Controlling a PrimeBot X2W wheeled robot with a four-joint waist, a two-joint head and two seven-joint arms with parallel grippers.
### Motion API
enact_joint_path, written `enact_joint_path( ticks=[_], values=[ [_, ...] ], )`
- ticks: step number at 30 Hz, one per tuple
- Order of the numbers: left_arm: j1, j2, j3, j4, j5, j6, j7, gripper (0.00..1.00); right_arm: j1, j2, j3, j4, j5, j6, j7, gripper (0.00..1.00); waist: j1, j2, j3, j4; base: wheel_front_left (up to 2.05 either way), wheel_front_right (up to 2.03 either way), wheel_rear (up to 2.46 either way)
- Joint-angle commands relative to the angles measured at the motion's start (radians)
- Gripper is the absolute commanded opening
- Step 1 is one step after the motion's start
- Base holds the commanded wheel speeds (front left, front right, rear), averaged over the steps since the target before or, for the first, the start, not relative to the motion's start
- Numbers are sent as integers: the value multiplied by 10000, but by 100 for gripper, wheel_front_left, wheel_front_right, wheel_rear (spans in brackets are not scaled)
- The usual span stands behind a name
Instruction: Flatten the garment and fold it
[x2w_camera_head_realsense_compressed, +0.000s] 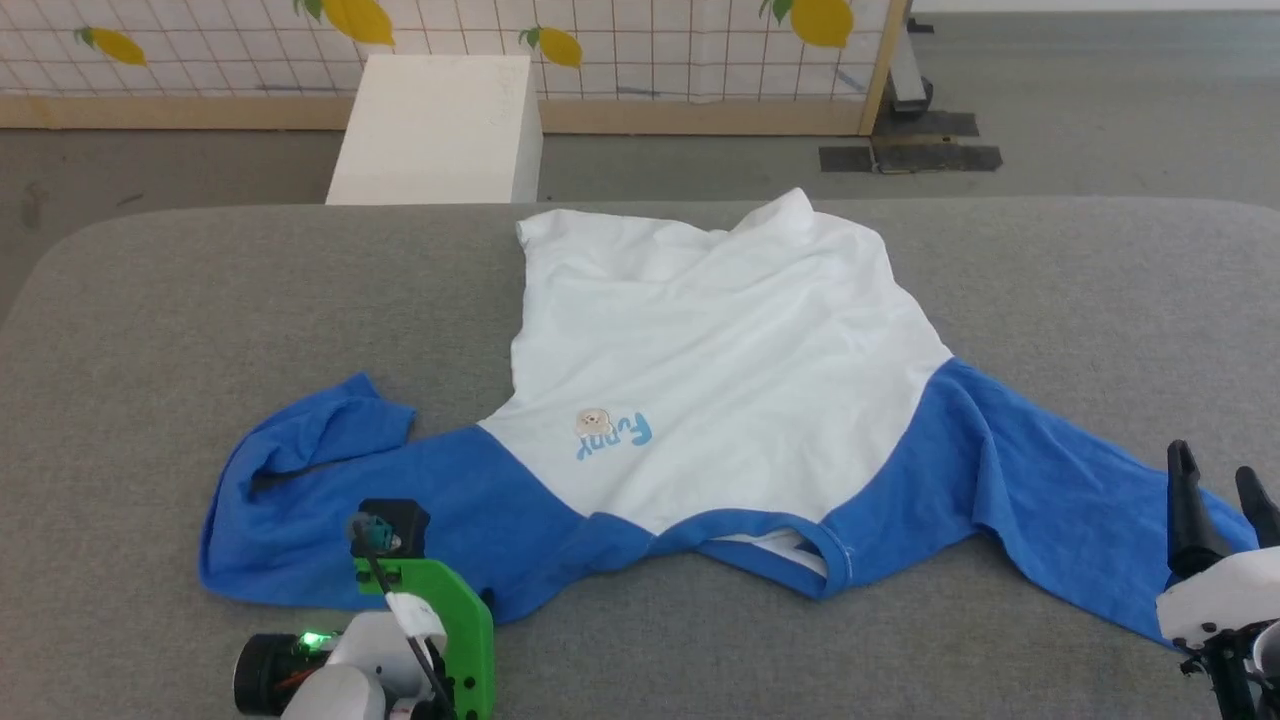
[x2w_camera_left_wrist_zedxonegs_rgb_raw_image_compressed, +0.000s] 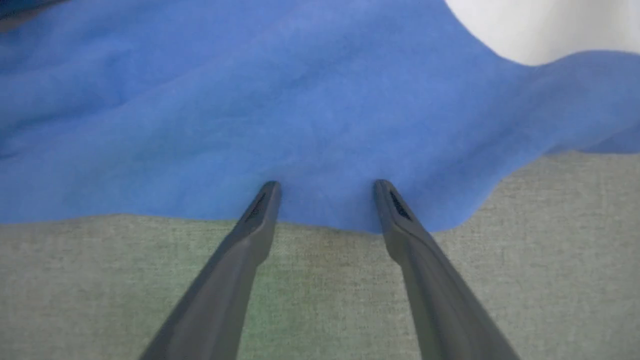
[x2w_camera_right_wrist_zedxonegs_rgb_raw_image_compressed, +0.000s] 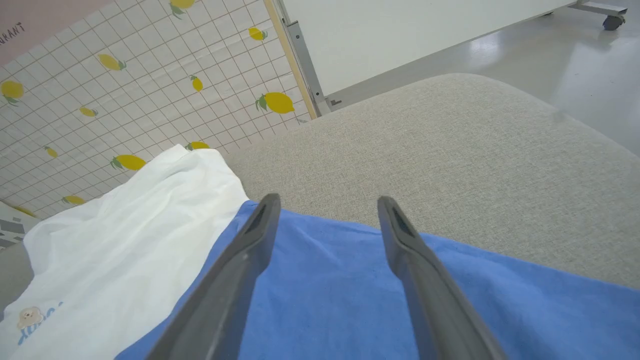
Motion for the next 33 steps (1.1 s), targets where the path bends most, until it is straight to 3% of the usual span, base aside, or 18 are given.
enact_joint_path(
  ticks=[1, 4, 5, 7, 11, 15, 17, 18, 23, 29, 30, 31, 32, 33],
  values=[
    [-100, 42, -49, 292, 77, 62, 135, 100, 9, -4, 36, -4, 89, -15, -108, 100, 1, 0, 189, -190, 0, 0, 0],
    [-39, -54, -105, 765, -187, -59, 488, 100, 36, -3, 30, 4, 47, -15, -168, 100, 1, 0, 314, -305, 0, 0, 0],
    [0, -97, -85, 884, -307, -95, 566, 84, 52, -3, 37, -16, 39, -15, -165, 100, 1, 0, 337, -327, 0, 0, 0],
    [86, -102, -87, 1090, -446, -195, 609, 0, 120, -3, 82, -81, -37, -15, -54, 100, 1, 0, 372, -369, 0, 0, 0],
    [211, -240, 229, 1041, -861, -279, 68, 0, 342, -3, 370, -425, -282, -15, 510, 100, 1, 0, 407, -362, 0, 0, 0],
    [210, -399, 1064, 382, -1350, -78, -1148, 0, 482, -3, 1264, -1114, -712, -15, 1859, 100, 1, 0, 442, -363, 0, 0, 0],
    [253, -451, 1459, -86, -1534, 31, -1718, 0, 413, -3, 1805, -1430, -1035, -15, 2871, 100, 1, 0, 461, -391, 0, 0, 0],
    [353, -502, 1842, -811, -1666, 178, -2309, 0, 37, -3, 2373, -1647, -1910, -15, 4662, 100, 1, 0, 538, -386, 0, 0, 0],
    [453, -589, 1827, -1650, -1714, 180, -2550, 0, -978, -3, 2938, -1333, -3141, -15, 6552, 100, 1, 0, 777, -184, 0, 0, 0],
    [485, -669, 1597, -1904, -1737, 110, -2529, 0, -1685, -3, 3255, -204, -3972, -15, 7429, 100, 1, 0, 1027, 37, 0, 0, 0],
    [493, -674, 1590, -1908, -1749, 105, -2538, 0, -1746, -3, 3270, -87, -4045, -15, 7491, 72, 1, 0, 1040, 46, 0, 0, 0],
    [499, -675, 1581, -1912, -1757, 97, -2555, 0, -1822, -3, 3270, -2, -4020, -15, 7484, 29, 1, 0, 1057, 57, 0, 0, 0],
    [500, -675, 1575, -1913, -1764, 91, -2569, 0, -1873, -3, 3264, 45, -3948, -15, 7466, 0, 1, 0, 1063, 62, 0, 0, 0],
    [506, -676, 1575, -1911, -1779, 82, -2590, 0, -1923, -3, 3269, 79, -3927, -15, 7447, 0, 1, 0, 1056, 58, 0, 0, 0]
  ],
)
